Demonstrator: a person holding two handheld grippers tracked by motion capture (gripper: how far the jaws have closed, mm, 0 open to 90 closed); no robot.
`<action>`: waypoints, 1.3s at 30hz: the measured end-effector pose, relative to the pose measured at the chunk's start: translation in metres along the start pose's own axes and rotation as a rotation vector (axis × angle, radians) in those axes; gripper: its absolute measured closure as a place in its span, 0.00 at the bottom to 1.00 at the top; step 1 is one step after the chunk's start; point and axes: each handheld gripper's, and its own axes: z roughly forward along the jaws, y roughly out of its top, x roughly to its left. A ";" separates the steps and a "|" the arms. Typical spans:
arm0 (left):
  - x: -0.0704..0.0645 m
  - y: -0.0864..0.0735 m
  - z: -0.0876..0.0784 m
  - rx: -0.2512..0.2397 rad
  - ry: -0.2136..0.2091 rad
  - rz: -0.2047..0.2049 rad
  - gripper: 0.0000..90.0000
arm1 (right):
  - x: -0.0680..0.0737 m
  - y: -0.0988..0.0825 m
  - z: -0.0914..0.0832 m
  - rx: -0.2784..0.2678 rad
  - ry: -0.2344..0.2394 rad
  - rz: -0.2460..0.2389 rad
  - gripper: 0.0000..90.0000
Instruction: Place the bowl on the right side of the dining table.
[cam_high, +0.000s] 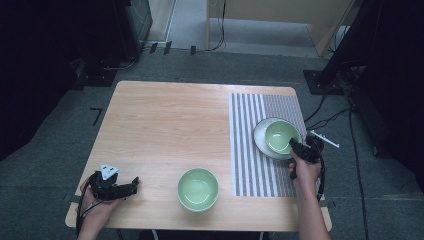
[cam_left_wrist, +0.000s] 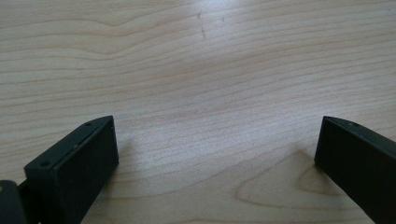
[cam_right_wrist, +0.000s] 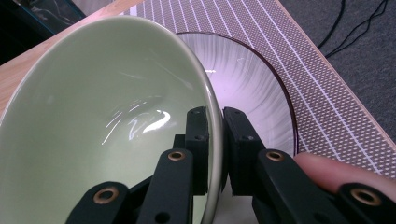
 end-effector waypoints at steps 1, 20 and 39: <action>0.000 0.000 0.000 0.000 0.000 0.000 0.00 | 0.001 0.000 0.000 -0.003 -0.001 0.001 0.88; 0.000 0.000 0.000 -0.001 0.000 -0.001 0.00 | -0.003 -0.001 0.000 -0.044 0.045 0.015 0.69; 0.000 0.000 0.000 0.000 0.000 0.000 0.00 | 0.003 -0.003 -0.007 -0.183 0.122 -0.114 0.02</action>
